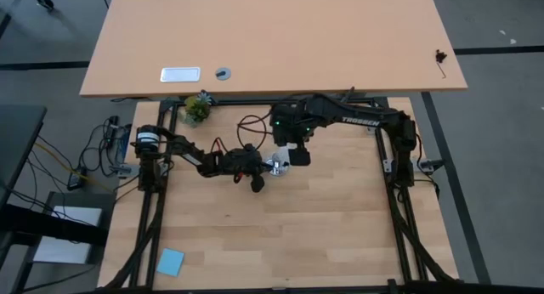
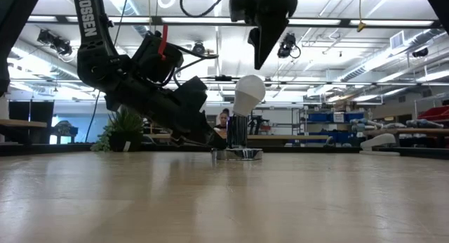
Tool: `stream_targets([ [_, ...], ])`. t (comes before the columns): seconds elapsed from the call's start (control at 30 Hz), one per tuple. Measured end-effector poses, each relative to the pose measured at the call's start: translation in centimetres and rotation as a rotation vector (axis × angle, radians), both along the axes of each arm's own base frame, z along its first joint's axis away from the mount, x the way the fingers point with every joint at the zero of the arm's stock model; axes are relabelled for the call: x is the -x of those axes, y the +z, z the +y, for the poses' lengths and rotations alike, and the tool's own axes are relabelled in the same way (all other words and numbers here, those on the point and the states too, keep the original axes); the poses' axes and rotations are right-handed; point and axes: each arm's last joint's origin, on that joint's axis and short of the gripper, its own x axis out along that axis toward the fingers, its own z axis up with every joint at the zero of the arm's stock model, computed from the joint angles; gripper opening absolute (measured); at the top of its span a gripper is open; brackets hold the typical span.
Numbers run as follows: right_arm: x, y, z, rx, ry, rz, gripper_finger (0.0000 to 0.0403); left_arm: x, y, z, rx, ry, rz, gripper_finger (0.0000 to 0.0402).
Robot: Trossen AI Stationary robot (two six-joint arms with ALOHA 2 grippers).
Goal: Screw lightbulb
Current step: Remove the lightbulb from the lamp
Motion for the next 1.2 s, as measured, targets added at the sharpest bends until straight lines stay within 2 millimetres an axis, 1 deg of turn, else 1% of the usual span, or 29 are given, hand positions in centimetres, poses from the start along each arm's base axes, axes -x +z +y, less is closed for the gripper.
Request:
stream_targets([
  [0.07,0.1,-0.5,-0.1,0.011,-0.019,0.023,0.0303,0.0,0.0,0.0,0.0,0.0,0.0,0.0003],
  [0.17,0.4,-1.5,0.0,0.005,-0.043,0.076,0.0277,0.0,0.0,0.0,0.0,0.0,0.0,0.0003],
  [0.27,0.9,-2.6,-0.1,-0.004,-0.059,0.105,0.0233,0.0,0.0,0.0,0.0,0.0,0.0,0.0003],
  [0.33,1.4,-3.3,0.0,-0.002,-0.06,0.091,0.0198,0.0,0.0,0.0,0.001,-0.001,0.0,0.0003],
  [0.5,3.6,-4.0,0.4,0.01,-0.073,-0.011,0.0105,0.0,0.0,0.0,0.001,-0.001,0.0,0.0003],
  [0.6,5.1,-4.6,0.7,0.013,-0.105,-0.117,0.0054,0.0,0.0,0.0,0.0,0.0,0.0,0.0003],
  [0.7,6.7,-5.5,1.1,0.008,-0.151,-0.232,0.0013,0.0,0.0,0.0,0.0,0.0,0.0,0.0003],
  [0.77,7.7,-6.8,1.4,-0.002,-0.182,-0.299,0.0009,0.0,0.0,0.0,0.0,0.0,0.0,0.0003],
  [0.83,8.6,-8.3,1.8,-0.015,-0.212,-0.368,0.0019,0.0,0.0,0.0,0.0,0.001,0.0,0.0003],
  [0.93,9.7,-11.2,2.4,-0.034,-0.24,-0.47,0.0037,0.0,0.0,0.0,0.0,0.001,0.0,0.0003],
  [1.03,10.5,-14.1,2.8,-0.048,-0.245,-0.6,0.0043,0.0,0.0,0.0,-0.001,0.002,0.0,0.0003],
  [1.1,10.9,-15.6,3.2,-0.06,-0.244,-0.705,0.0043,0.0,0.0,0.0,-0.001,0.002,0.0,0.0003],
  [1.2,11.6,-17.1,3.6,-0.078,-0.238,-0.842,0.0039,0.0,0.0,0.0,-0.002,0.005,0.0,0.0003],
])
